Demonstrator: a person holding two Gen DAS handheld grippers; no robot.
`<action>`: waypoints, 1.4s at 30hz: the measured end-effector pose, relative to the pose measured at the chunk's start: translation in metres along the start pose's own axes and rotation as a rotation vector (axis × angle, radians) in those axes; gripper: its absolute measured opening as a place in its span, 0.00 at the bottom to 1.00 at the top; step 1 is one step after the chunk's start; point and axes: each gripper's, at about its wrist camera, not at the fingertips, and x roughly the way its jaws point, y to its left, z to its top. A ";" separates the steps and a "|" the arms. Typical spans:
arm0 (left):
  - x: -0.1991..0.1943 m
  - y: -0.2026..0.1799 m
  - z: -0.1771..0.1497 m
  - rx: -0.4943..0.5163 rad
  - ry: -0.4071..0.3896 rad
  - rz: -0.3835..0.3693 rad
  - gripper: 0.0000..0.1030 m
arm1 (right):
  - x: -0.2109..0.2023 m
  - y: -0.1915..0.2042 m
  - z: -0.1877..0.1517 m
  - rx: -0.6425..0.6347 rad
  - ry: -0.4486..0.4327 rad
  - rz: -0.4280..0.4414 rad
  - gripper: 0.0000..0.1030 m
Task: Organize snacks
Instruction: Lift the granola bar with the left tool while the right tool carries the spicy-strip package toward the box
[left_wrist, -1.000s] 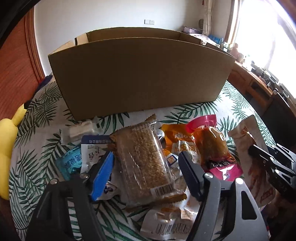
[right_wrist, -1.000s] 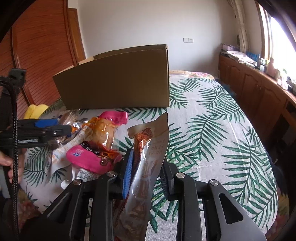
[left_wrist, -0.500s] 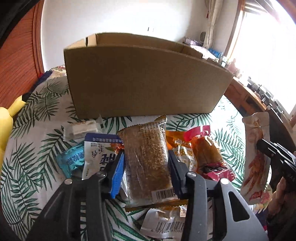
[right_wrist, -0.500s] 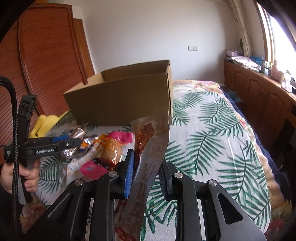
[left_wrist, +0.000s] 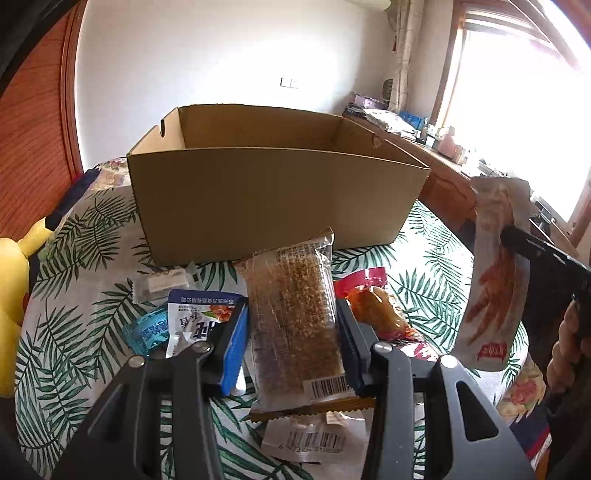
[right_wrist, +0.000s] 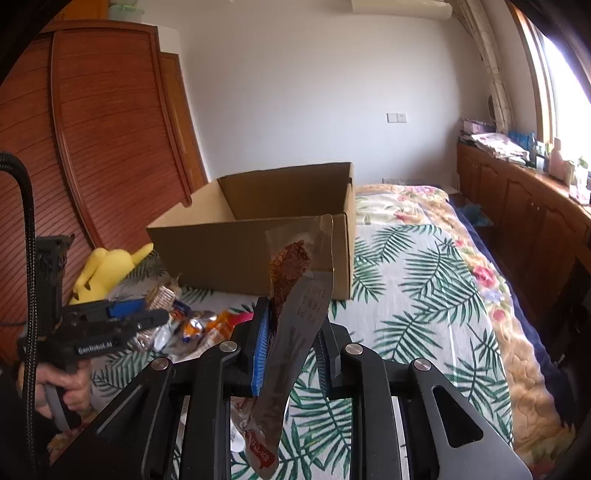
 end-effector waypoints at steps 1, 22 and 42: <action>-0.001 0.000 0.000 0.000 -0.002 -0.004 0.43 | 0.000 0.001 0.003 -0.001 0.001 0.004 0.20; -0.015 -0.010 -0.001 0.018 -0.019 0.010 0.43 | 0.082 -0.002 -0.027 0.114 0.248 0.109 0.32; -0.016 -0.011 -0.002 0.020 -0.019 0.009 0.43 | 0.045 0.013 -0.042 -0.113 0.171 -0.053 0.28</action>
